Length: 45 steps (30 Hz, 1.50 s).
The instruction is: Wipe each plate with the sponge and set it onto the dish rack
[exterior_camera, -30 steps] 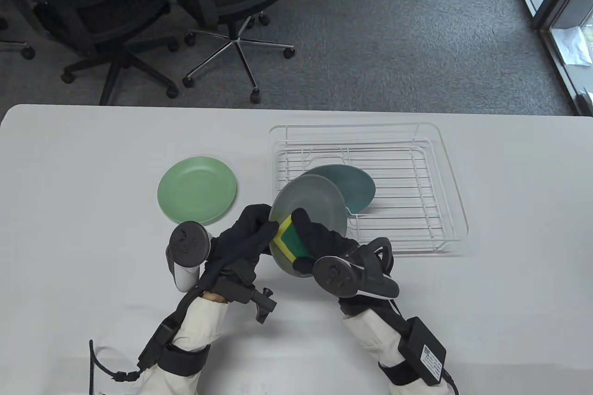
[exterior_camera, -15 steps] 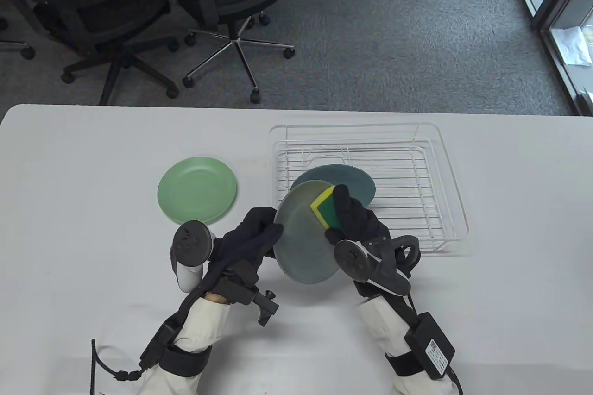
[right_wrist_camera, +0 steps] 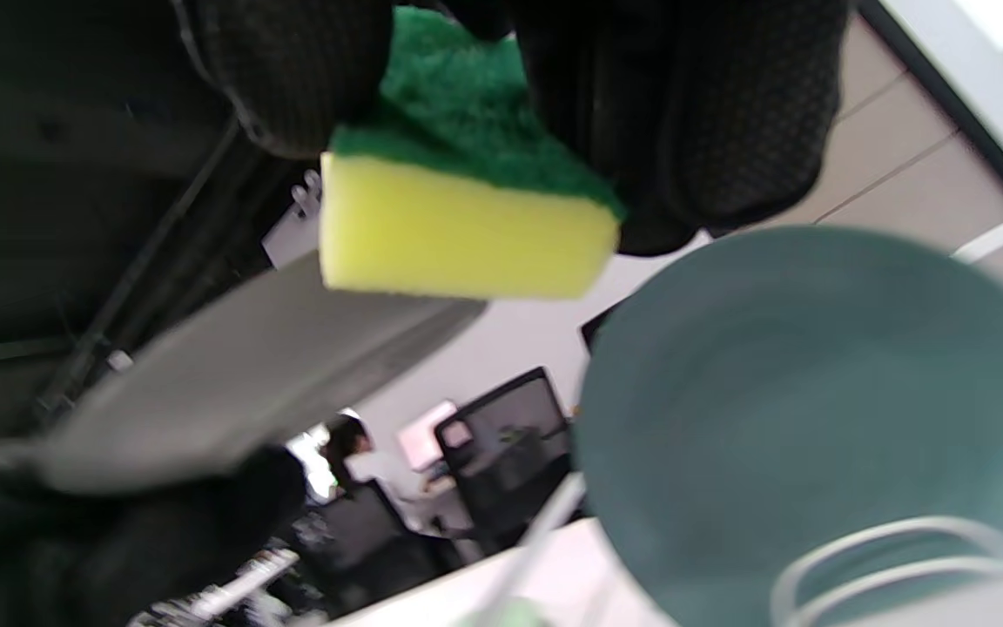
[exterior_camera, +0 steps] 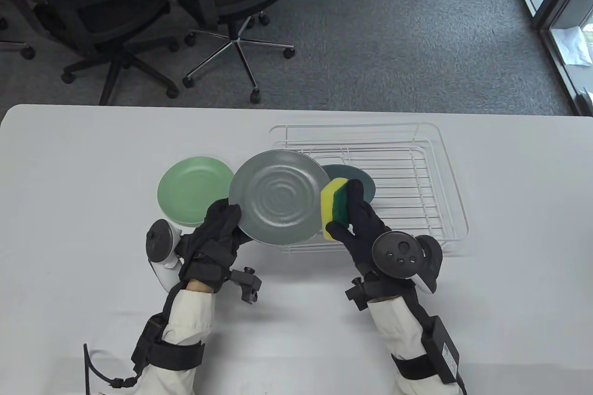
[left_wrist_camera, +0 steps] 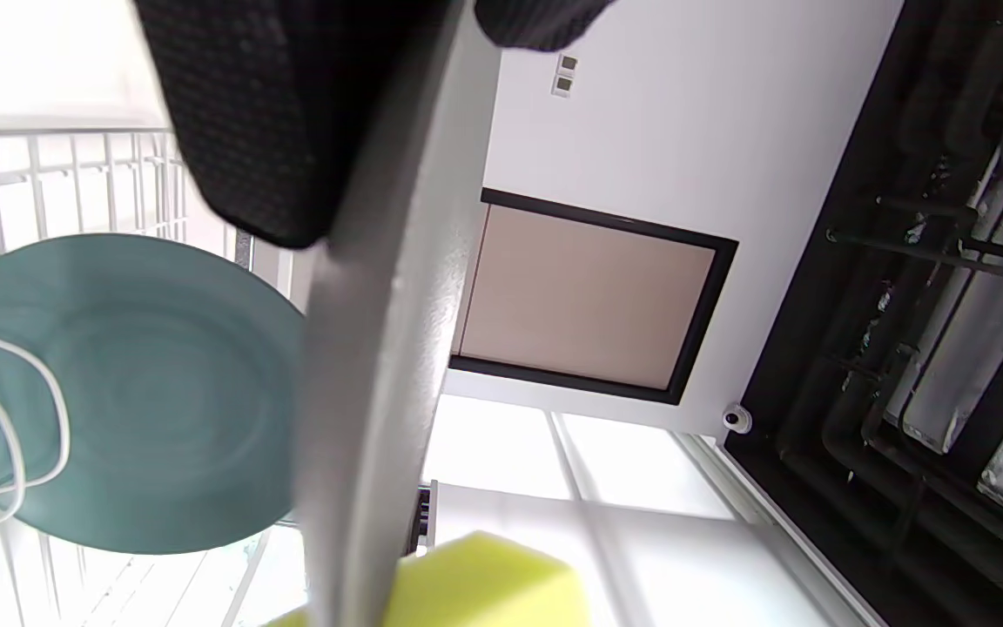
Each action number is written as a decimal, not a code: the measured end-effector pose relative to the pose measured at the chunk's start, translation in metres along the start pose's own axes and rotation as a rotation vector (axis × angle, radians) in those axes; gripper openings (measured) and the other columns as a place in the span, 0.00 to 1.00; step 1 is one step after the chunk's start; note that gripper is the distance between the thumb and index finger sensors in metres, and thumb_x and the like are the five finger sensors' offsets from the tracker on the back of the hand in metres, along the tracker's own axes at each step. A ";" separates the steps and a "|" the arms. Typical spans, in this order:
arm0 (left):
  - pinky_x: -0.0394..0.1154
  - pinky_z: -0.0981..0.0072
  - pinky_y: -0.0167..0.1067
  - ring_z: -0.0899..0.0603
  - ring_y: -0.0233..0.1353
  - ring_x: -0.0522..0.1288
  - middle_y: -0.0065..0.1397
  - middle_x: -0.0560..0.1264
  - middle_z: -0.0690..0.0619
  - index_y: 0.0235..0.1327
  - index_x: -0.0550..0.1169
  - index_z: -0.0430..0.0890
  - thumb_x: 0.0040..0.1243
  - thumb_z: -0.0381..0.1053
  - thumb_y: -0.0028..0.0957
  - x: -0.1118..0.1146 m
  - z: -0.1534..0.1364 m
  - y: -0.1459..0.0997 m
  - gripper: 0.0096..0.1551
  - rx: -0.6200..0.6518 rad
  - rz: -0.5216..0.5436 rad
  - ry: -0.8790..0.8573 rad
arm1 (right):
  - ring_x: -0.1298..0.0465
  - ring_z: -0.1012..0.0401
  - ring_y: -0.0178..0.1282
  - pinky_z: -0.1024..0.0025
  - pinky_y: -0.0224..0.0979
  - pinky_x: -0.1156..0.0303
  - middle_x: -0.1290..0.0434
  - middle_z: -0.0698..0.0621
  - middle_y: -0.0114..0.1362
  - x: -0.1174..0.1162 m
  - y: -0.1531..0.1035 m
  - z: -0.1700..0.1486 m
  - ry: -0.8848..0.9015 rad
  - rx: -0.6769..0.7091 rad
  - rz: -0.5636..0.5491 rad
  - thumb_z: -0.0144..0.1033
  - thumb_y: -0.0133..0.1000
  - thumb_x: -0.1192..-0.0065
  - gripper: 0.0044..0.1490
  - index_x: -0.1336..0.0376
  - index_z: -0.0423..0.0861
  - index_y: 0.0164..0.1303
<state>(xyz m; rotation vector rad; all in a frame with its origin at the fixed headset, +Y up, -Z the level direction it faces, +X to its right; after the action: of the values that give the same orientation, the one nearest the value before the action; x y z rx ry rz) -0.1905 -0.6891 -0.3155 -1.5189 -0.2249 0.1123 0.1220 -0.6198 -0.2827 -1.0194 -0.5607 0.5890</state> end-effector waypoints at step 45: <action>0.80 0.84 0.16 0.53 0.26 0.84 0.33 0.86 0.44 0.56 0.79 0.20 0.55 0.41 0.62 0.047 -0.029 0.005 0.26 -0.164 -0.435 0.205 | 0.25 0.37 0.62 0.51 0.62 0.23 0.34 0.22 0.73 -0.055 0.005 -0.025 0.500 -0.044 0.182 0.36 0.68 0.50 0.45 0.62 0.26 0.83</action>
<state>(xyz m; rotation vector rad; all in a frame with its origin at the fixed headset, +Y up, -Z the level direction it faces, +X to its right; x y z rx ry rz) -0.1377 -0.7070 -0.3179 -1.5975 -0.4017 -0.4146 0.0990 -0.6703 -0.3063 -1.2160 -0.0399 0.4572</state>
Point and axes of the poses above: the tracker on the back of each hand, its own z axis roughly to the thumb side, its own y axis roughly from the wrist to the fingertips, x = y × z, the point moved 3 cm from there along y, roughly from the wrist to the fingertips
